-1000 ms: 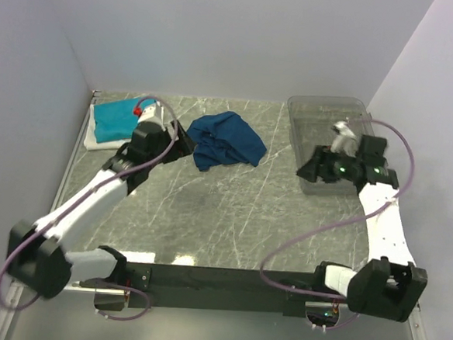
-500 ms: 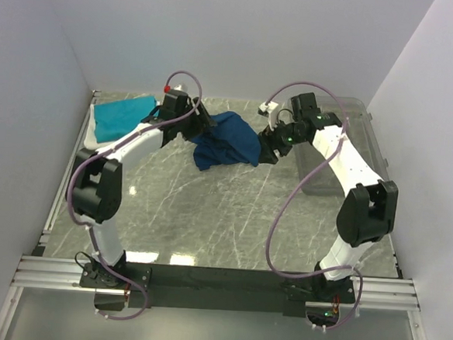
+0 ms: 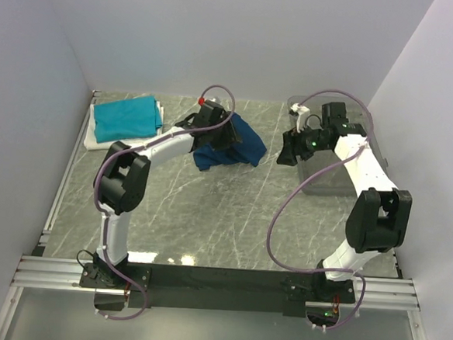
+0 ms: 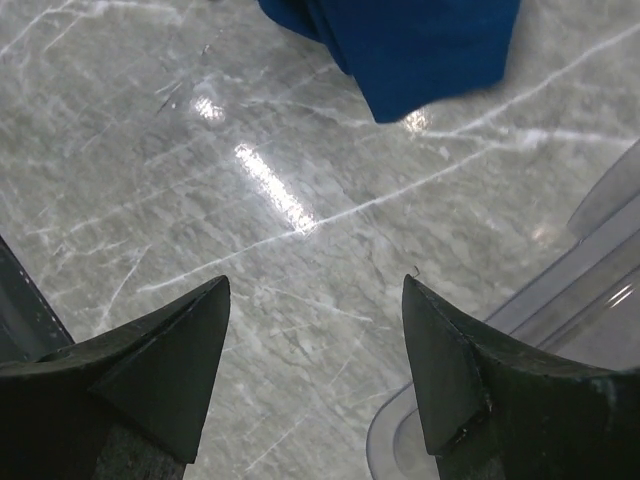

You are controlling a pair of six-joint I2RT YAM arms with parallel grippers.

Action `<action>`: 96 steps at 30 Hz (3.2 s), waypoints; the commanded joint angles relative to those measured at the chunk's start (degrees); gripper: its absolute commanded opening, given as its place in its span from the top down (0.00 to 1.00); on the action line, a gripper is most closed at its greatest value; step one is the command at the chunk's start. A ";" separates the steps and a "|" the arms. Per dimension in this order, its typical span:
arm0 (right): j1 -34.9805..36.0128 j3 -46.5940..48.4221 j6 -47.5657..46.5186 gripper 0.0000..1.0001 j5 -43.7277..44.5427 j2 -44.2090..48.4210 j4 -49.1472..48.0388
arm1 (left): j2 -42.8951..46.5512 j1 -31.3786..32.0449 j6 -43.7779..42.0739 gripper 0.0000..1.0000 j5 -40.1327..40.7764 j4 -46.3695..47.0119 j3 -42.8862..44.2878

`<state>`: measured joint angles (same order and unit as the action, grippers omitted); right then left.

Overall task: Fold and stack the t-shirts
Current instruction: Flatten the tshirt out

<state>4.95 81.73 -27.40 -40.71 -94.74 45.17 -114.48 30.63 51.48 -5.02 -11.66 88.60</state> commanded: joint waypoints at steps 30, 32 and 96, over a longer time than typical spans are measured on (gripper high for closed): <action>-1.00 -6.85 -0.46 0.25 -2.89 7.20 -0.70 | -0.85 -0.31 1.34 1.00 3.71 -2.49 8.79; -1.08 -6.85 -0.81 0.25 -2.97 7.46 -0.52 | 0.91 -0.83 1.43 1.00 2.47 -1.70 6.87; 18.69 8.80 27.28 1.00 -23.02 11.33 -12.89 | 55.41 -8.31 -15.61 0.29 -8.52 -9.43 -28.74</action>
<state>24.01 90.65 -11.20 -61.30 -83.70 40.51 -62.46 22.44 44.05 -12.75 -22.26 59.68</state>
